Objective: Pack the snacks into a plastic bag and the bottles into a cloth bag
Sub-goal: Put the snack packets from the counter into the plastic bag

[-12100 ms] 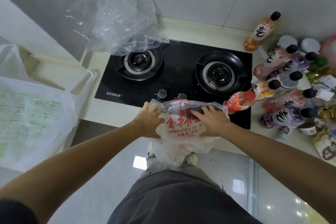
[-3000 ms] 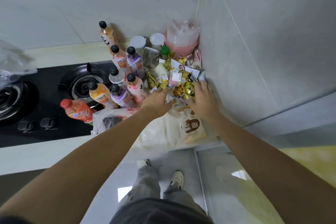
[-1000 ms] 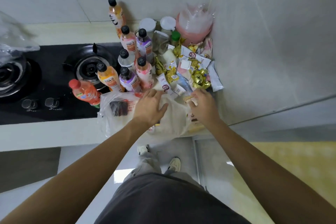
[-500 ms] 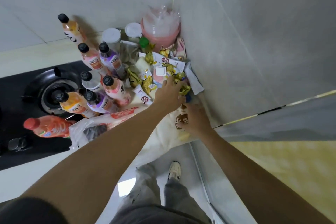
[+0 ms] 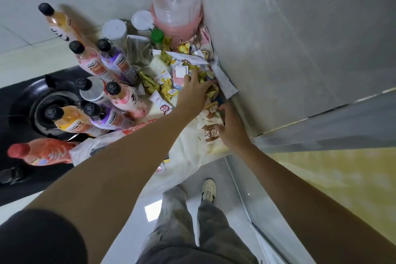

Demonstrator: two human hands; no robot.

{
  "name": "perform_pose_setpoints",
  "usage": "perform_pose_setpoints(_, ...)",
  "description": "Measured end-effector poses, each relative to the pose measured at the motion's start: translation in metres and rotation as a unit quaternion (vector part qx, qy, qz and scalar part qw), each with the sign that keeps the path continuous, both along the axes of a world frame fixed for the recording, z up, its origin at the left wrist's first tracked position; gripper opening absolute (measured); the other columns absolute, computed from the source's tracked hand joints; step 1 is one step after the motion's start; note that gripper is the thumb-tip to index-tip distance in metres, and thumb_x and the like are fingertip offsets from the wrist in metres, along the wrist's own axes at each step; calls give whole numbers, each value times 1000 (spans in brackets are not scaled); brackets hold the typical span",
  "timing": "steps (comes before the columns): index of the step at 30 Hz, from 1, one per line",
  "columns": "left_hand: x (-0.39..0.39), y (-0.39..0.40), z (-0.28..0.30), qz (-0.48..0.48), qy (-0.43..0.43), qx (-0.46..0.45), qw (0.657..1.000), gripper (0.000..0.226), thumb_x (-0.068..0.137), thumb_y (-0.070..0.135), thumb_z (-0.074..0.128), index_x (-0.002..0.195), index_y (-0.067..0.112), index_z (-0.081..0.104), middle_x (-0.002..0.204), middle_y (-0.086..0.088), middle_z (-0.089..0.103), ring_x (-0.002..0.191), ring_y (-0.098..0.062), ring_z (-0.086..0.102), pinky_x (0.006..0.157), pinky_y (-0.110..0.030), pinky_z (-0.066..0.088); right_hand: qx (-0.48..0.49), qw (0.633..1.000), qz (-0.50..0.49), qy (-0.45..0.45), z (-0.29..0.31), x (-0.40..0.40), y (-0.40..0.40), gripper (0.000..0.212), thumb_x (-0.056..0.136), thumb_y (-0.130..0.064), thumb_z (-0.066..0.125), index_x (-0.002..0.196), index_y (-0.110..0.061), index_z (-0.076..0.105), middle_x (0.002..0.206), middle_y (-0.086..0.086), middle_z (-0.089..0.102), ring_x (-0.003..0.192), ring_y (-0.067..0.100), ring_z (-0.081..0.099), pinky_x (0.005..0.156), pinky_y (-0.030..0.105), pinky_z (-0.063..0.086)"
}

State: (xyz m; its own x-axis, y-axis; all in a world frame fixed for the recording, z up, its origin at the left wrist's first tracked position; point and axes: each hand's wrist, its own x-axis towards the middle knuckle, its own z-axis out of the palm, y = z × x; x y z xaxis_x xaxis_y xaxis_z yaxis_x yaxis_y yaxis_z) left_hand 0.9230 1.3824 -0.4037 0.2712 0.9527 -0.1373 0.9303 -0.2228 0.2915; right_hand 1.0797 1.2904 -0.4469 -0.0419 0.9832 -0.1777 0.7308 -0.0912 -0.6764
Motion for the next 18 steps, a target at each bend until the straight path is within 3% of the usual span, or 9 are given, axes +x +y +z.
perform_pose_setpoints(4,-11,-17,14,14,-18,13,1000,49,85,8,68,129,29,60,134,-16,40,115,-39,44,69,-48,58,95,993,58,-42,27,0,1,34,88,3,65,113,-16,53,110,5,57,95,27,60,72,35,49)
perform_pose_setpoints(8,-42,-43,37,57,-40,27,997,53,87,12,69,134,31,54,146,-18,32,131,-41,37,78,-50,58,162,979,84,-96,65,-6,12,48,85,5,62,129,-11,55,118,11,54,93,34,59,69,39,50)
perform_pose_setpoints(11,-70,-76,46,86,-38,47,994,53,87,12,68,135,31,55,141,-16,35,132,-40,37,86,-55,57,205,976,61,-42,84,-8,14,38,78,7,53,113,-8,60,107,9,54,90,29,54,73,40,46)
perform_pose_setpoints(14,-97,-120,47,121,-38,57,990,50,88,16,69,133,30,55,139,-14,36,126,-40,42,83,-53,58,205,978,35,27,96,-21,14,35,79,13,57,107,-7,62,100,-1,49,88,11,46,76,39,47)
perform_pose_setpoints(18,-131,-179,41,175,-31,21,984,52,87,22,70,135,34,55,131,-12,40,122,-39,45,84,-53,57,154,983,69,65,100,-61,3,29,84,7,61,106,-11,63,97,0,54,96,23,54,82,44,52)
